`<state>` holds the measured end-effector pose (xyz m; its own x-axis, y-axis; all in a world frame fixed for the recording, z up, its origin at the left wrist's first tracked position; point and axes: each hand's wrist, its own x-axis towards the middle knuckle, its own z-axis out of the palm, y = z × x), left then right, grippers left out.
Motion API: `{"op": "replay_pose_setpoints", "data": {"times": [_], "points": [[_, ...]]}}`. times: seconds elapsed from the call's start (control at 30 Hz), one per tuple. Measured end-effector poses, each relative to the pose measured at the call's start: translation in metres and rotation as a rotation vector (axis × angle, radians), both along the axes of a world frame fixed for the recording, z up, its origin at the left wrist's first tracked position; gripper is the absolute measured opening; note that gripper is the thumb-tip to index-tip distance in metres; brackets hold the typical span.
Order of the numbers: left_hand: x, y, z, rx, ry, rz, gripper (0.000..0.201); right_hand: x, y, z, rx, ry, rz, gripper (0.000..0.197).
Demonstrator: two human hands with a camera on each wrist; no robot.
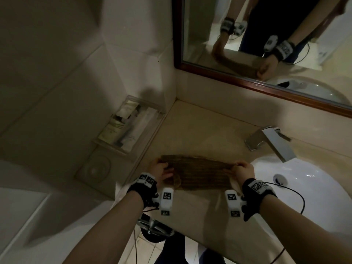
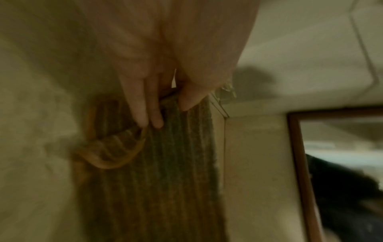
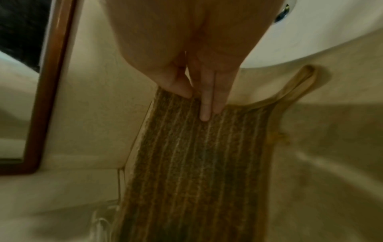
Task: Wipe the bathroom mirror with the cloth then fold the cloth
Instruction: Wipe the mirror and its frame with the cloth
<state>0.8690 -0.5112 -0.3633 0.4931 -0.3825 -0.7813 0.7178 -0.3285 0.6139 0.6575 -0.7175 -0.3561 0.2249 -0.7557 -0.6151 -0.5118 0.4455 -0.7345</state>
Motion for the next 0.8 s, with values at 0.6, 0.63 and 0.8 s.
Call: {"op": "replay_pose_setpoints", "data": {"times": [0.6,0.63,0.8], "points": [[-0.021,0.025,-0.009,0.431,-0.98,-0.86,0.04,-0.018,0.013,-0.011,-0.399,0.348,0.461,0.034],[-0.021,0.021,-0.011,0.472,-0.986,-0.922,0.044,-0.014,0.012,-0.014,-0.389,0.378,0.503,0.041],[-0.012,0.011,-0.008,0.571,-0.953,-1.063,0.035,-0.002,0.008,-0.022,-0.377,0.598,0.79,0.034]]}}
